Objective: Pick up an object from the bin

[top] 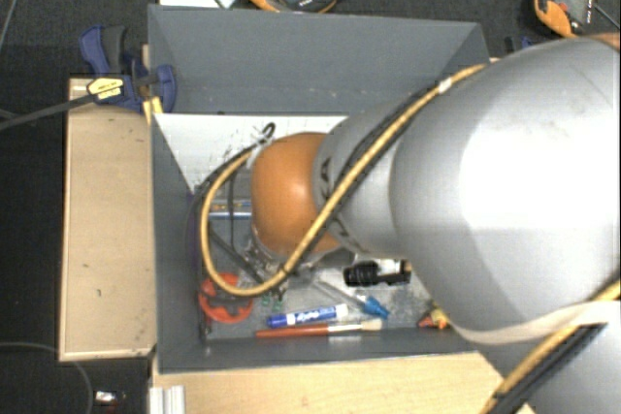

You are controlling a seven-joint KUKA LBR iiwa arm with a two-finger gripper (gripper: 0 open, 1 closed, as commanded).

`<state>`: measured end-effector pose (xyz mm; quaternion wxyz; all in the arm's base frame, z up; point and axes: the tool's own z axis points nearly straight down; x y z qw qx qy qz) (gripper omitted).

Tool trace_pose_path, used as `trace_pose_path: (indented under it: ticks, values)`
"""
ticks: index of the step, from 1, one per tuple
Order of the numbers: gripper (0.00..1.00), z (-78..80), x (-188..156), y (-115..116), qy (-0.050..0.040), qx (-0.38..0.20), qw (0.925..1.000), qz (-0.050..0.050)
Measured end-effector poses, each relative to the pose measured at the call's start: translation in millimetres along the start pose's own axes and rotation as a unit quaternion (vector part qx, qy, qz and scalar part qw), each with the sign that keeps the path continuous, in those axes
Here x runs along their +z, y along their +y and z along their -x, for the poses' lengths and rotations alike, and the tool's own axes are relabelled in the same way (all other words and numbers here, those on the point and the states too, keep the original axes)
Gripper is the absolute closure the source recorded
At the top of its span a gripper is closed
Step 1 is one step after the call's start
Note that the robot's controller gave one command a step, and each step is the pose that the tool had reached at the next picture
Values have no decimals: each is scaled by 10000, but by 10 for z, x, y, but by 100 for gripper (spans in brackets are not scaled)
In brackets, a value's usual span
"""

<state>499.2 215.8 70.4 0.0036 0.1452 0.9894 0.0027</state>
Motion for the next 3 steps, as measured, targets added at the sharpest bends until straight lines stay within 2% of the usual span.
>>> trace_pose_path:
  ticks: [1,2,3]
  values:
    - [100,-6,-85,-7,3,4,10000,-3]
    - [100,-12,-344,-16,24,7,10000,-19]
    - [100,3,-696,-7,6,-6,10000,-5]
